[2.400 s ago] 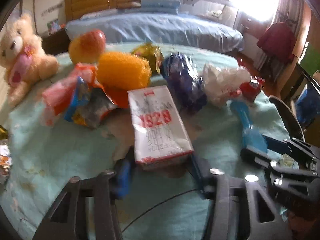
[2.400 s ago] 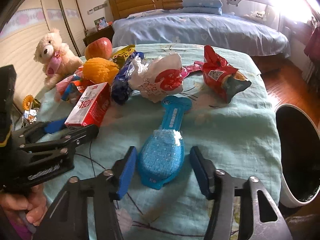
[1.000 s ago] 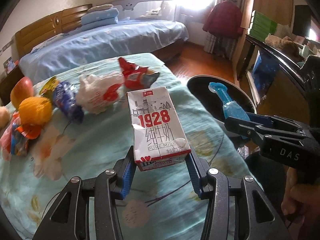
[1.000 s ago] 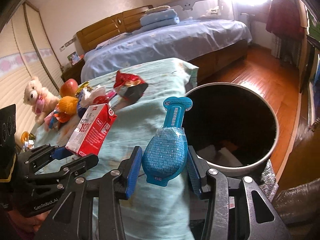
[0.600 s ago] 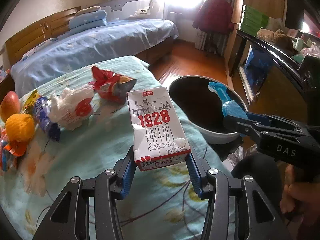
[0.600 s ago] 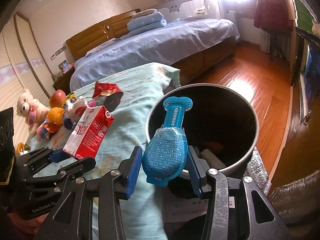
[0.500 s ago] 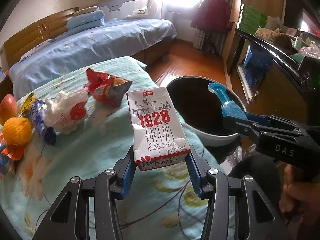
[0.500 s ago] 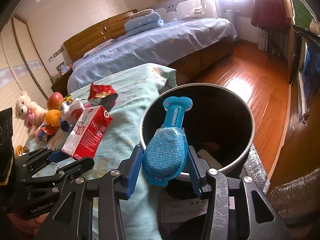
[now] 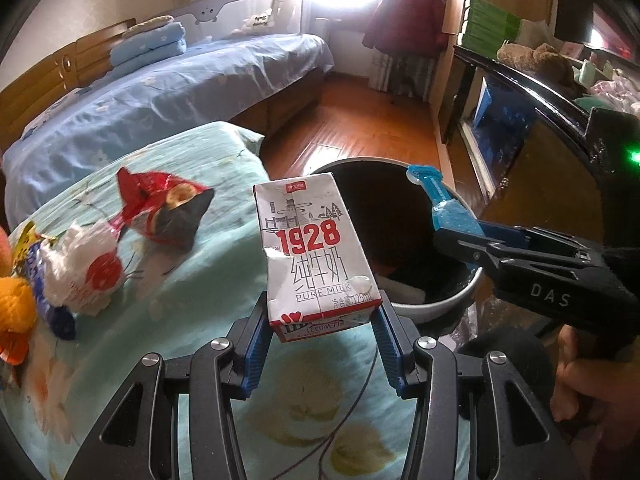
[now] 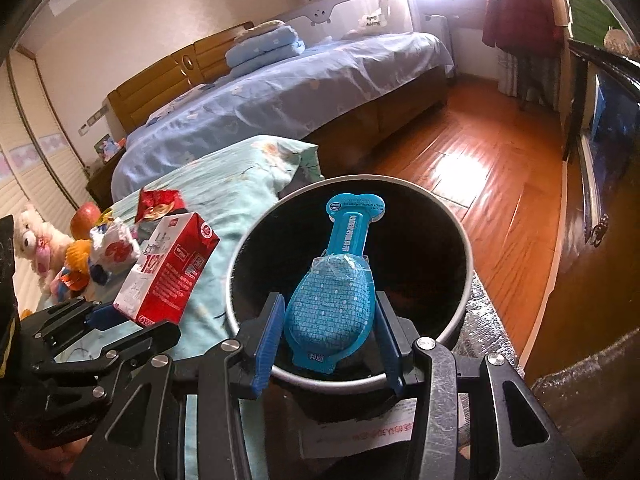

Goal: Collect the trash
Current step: 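Carry the blue brush over the bin with the right tool while the left tool carries the milk carton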

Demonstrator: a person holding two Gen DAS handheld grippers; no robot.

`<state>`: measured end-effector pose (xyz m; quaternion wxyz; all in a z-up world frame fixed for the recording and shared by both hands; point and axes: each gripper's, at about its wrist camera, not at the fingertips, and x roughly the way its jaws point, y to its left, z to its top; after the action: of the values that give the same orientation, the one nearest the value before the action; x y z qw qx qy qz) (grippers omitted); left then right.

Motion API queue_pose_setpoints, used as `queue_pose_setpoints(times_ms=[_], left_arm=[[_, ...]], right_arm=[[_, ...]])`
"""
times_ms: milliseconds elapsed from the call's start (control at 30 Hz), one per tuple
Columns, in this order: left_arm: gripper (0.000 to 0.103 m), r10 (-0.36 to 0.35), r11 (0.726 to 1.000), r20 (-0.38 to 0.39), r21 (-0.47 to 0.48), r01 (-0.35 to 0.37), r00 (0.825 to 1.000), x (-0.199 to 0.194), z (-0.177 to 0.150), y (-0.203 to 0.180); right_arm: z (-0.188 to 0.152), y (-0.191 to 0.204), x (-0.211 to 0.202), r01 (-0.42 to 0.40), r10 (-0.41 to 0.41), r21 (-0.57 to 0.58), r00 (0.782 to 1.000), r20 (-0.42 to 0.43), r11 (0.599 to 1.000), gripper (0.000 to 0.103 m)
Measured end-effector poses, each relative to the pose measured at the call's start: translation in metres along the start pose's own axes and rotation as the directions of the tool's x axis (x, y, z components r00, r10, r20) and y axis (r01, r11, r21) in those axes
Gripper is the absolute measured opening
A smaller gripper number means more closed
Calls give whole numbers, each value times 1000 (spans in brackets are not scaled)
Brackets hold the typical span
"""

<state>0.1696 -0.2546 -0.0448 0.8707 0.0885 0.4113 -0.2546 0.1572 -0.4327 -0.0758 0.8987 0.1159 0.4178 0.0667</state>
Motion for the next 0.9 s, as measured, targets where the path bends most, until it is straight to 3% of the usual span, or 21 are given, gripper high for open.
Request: queue_pose_setpoints(times_ms=[900], left_arm=[[47, -20, 1000, -39, -3, 20, 999, 40, 28, -8]], right_arm=[[12, -27, 20, 10, -9, 36, 999, -40, 999, 45]])
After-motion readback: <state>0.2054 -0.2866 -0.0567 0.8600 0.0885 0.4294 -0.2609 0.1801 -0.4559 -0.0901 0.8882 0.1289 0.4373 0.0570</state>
